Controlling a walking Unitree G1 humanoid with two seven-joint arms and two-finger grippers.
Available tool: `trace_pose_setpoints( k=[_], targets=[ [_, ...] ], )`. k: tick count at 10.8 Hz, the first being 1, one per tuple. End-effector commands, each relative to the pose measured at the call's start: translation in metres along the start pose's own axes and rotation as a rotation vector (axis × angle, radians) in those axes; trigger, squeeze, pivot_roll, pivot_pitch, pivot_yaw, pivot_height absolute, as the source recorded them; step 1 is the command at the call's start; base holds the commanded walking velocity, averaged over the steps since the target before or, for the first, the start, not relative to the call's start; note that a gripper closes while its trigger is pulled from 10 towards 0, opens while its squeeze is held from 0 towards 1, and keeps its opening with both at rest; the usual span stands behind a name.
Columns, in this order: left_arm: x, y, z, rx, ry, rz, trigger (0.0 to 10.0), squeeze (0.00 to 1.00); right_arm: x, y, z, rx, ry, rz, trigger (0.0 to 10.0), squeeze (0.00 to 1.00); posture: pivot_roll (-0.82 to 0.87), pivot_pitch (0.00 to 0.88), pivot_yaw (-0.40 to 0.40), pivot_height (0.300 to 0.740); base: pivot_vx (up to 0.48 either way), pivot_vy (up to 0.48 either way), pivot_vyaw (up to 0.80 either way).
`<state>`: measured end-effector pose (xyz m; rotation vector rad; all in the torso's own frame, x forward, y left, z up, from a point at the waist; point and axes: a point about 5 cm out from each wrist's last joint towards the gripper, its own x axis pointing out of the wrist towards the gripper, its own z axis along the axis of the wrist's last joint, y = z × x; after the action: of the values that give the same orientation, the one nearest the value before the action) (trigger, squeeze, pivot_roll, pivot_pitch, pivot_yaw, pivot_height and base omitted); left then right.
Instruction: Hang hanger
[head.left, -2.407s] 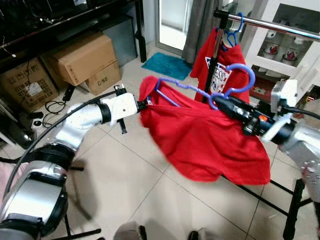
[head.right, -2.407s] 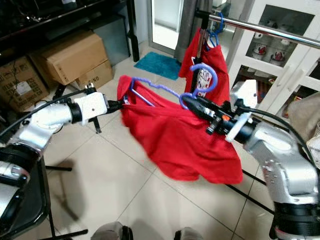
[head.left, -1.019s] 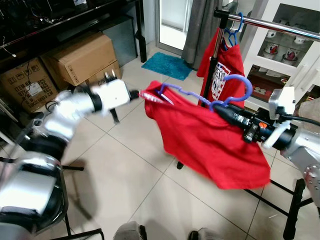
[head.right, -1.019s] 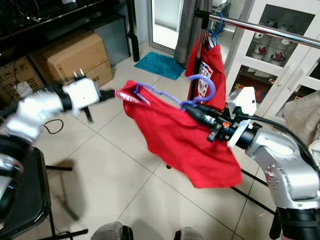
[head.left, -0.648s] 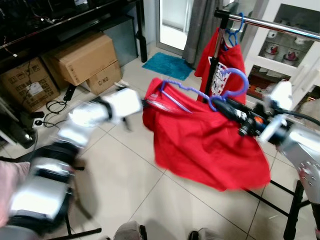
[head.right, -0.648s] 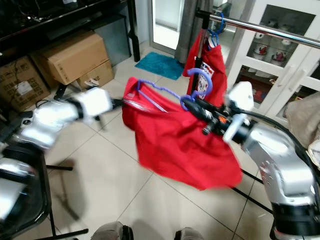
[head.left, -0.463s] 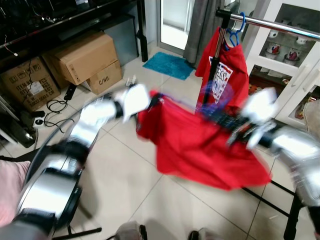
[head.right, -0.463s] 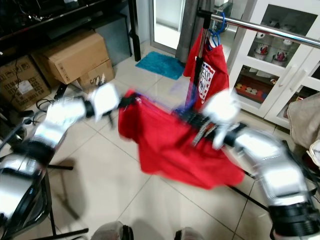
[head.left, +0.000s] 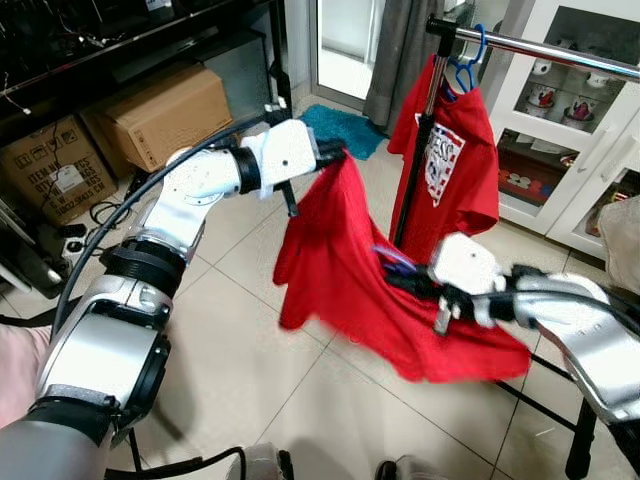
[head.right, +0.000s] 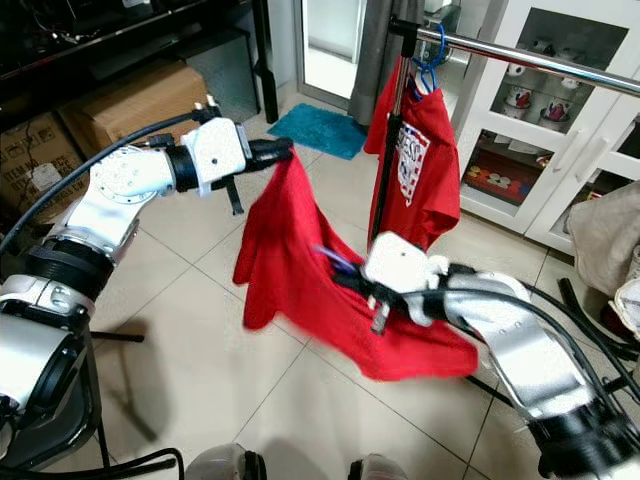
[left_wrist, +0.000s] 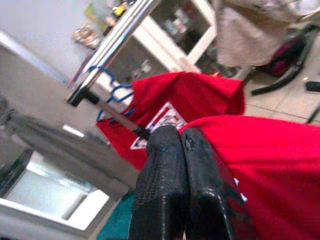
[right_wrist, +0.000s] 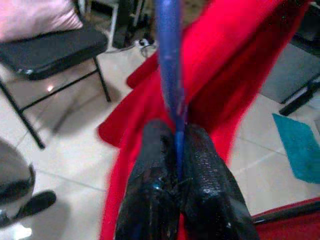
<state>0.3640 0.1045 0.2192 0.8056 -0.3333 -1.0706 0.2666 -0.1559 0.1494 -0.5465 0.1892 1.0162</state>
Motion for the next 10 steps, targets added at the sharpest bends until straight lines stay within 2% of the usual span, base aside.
trace_pose_setpoints(
  k=[1,2,3,4,6,7,8,10],
  targets=[
    [0.004,-0.007,0.002,0.01,-0.009,-0.045,0.0,0.0,0.001,-0.005,0.005,0.01,-0.007,-0.019,0.0,0.0,-0.07,0.0,0.054,0.74,0.0,0.0,0.0],
    [0.012,-0.025,-0.001,0.004,0.004,-0.111,0.0,0.0,0.005,-0.008,0.003,0.035,0.068,-0.004,0.0,0.0,-0.07,0.0,0.052,0.74,0.0,0.0,0.0],
    [0.017,-0.035,-0.004,0.004,0.029,-0.146,0.0,0.0,0.006,-0.008,0.002,0.05,0.135,0.035,0.0,0.0,-0.07,0.0,0.05,0.74,0.0,0.0,0.0],
    [0.02,-0.04,-0.007,-0.012,0.049,-0.149,0.0,0.0,0.009,-0.011,0.008,0.045,0.158,0.043,0.0,0.0,-0.07,0.0,0.049,0.74,0.0,0.0,0.0],
    [0.027,-0.038,-0.002,-0.014,0.037,-0.119,0.0,0.0,0.006,-0.005,-0.004,-0.092,0.368,0.134,0.0,0.0,-0.07,0.0,0.042,0.74,0.0,0.0,0.0],
    [0.024,-0.039,-0.004,-0.006,0.051,-0.134,0.0,0.0,0.003,-0.007,-0.006,-0.053,0.367,0.119,0.0,0.0,-0.07,0.0,0.042,0.74,0.0,0.0,0.0],
    [0.016,-0.042,-0.013,-0.001,0.089,-0.149,0.0,0.0,-0.004,-0.016,0.004,0.046,0.263,0.052,0.0,0.0,-0.07,0.0,0.043,0.74,0.0,0.0,0.0],
    [0.001,-0.049,-0.029,-0.015,0.159,-0.169,0.0,0.0,-0.029,-0.036,0.024,0.125,0.048,-0.004,0.0,0.0,-0.07,0.0,0.048,0.74,0.0,0.0,0.0]
  ],
)
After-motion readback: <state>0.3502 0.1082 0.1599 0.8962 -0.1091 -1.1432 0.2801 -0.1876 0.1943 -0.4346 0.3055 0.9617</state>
